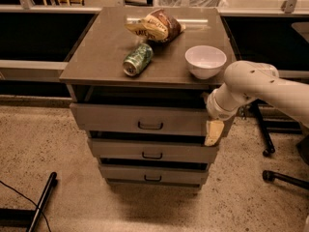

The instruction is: Open top drawer

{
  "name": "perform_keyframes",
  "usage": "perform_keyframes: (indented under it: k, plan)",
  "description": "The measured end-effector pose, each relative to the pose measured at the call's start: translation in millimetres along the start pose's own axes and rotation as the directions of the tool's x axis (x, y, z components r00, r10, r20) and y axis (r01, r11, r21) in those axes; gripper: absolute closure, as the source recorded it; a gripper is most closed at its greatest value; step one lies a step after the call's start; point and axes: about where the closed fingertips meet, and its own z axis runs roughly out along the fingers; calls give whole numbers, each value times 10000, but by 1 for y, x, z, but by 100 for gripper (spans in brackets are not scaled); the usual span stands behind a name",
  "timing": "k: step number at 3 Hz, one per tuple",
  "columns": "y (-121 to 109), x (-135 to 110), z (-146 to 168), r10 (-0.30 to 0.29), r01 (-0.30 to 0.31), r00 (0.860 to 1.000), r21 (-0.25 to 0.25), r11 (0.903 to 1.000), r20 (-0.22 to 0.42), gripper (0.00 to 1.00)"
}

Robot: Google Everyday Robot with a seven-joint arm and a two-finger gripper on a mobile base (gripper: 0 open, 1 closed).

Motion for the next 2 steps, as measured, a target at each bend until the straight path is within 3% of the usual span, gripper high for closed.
perform_keyframes:
  k: [2]
  plan:
    - [6, -5, 17, -211, 208, 9998, -544, 9983, -47, 0]
